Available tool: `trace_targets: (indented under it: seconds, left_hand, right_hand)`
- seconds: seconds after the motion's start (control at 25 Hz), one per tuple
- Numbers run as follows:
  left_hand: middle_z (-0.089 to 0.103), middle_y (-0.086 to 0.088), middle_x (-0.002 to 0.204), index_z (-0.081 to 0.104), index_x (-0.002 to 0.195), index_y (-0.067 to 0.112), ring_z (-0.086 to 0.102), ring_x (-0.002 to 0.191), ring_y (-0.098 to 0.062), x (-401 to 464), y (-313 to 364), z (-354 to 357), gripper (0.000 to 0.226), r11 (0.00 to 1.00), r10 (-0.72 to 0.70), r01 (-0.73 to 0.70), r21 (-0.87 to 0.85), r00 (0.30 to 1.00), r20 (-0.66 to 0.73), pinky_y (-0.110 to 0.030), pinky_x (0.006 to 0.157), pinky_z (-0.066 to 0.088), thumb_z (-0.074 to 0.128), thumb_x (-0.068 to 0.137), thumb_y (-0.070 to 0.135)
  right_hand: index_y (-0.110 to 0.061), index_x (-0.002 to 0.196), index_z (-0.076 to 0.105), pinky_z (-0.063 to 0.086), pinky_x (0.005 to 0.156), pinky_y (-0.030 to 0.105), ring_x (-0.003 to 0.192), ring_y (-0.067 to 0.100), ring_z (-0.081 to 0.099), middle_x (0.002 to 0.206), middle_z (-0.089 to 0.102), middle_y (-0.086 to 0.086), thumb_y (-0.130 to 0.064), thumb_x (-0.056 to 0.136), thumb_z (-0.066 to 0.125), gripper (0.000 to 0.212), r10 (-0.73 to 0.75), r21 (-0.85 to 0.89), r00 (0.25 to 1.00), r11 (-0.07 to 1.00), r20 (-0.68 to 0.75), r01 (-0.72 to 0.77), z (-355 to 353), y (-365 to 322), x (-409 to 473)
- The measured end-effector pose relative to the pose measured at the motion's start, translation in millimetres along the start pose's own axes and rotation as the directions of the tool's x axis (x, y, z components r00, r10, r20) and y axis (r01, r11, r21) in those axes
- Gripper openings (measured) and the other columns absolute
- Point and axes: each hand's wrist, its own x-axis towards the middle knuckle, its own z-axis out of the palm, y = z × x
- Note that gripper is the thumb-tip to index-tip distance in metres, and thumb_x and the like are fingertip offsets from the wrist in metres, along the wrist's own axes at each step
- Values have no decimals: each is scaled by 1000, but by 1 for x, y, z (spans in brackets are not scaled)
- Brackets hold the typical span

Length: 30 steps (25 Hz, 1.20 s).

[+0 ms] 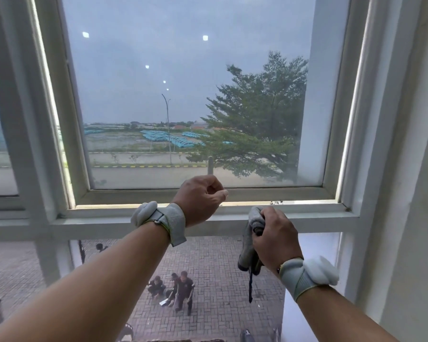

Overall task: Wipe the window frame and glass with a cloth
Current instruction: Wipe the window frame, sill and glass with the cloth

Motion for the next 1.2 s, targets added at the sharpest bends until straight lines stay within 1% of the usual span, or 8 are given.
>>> trace_targets:
  seconds: [0.16, 0.28, 0.4, 0.52, 0.68, 0.96, 1.08, 1.2]
  left_hand:
    - [69, 0, 77, 69, 82, 16, 60, 72, -16, -7, -32, -42, 15, 1000, -7, 7, 22, 1000, -9, -30, 72, 52, 64, 87, 29]
    - [69, -1, 77, 69, 82, 15, 58, 70, -16, -12, -54, -68, 16, 999, -12, 13, 33, 1000, -22, -29, 71, 51, 64, 87, 30]
    - [70, -2, 80, 70, 83, 15, 64, 77, -20, -20, -75, -88, 18, 999, -29, 30, 40, 999, -29, -29, 72, 52, 64, 87, 31]
    - [70, 0, 80, 70, 84, 16, 63, 77, -18, -26, -89, -106, 18, 999, -17, 18, 48, 1000, -21, -28, 71, 52, 63, 87, 33]
    - [66, 2, 73, 69, 81, 16, 56, 69, -14, -28, -108, -133, 20, 997, -46, 50, 55, 996, -70, -26, 68, 46, 64, 87, 34]
    - [65, 2, 72, 69, 81, 14, 54, 66, -12, -39, -135, -169, 23, 991, -104, 113, 70, 987, -120, -23, 63, 44, 63, 88, 35]
    - [66, 1, 74, 69, 80, 16, 56, 69, -14, -43, -144, -181, 24, 988, -110, 124, 94, 983, -145, -24, 66, 45, 62, 88, 37]
    - [68, 0, 76, 69, 79, 17, 60, 74, -18, -44, -152, -189, 24, 989, -114, 126, 82, 984, -138, -28, 71, 49, 62, 87, 38]
  right_hand:
    - [-11, 98, 58, 44, 68, 32, 80, 31, 58, 93, 60, 9, -13, 79, 63, 20, -16, -25, 1000, 1000, 4, 17, 22, -46, -9]
    - [-11, 99, 59, 40, 67, 29, 79, 32, 58, 91, 60, 9, -13, 79, 62, 20, -12, -26, 1000, 1000, -3, 12, 34, -74, -14]
    - [-12, 99, 59, 37, 65, 28, 77, 31, 57, 89, 61, 8, -13, 78, 61, 21, -18, -20, 1000, 1000, -25, 18, 53, -102, -20]
    - [-13, 99, 59, 43, 67, 31, 78, 31, 58, 89, 61, 7, -14, 78, 60, 21, -33, -22, 999, 999, -3, 33, 71, -128, -25]
    - [-15, 97, 58, 49, 68, 36, 78, 32, 60, 91, 62, 7, -13, 76, 59, 21, -73, 7, 997, 997, 22, 73, 92, -162, -29]
    - [-13, 101, 58, 47, 71, 35, 86, 34, 61, 101, 62, 8, -11, 78, 57, 22, -173, 65, 981, 984, 94, 167, 121, -221, -37]
    - [-14, 103, 58, 47, 74, 35, 90, 34, 61, 105, 62, 8, -12, 80, 55, 24, -189, 100, 974, 979, 121, 178, 131, -243, -40]
    - [-14, 101, 57, 47, 73, 34, 88, 32, 62, 104, 62, 7, -12, 79, 54, 23, -206, 127, 970, 974, 126, 190, 142, -258, -41]
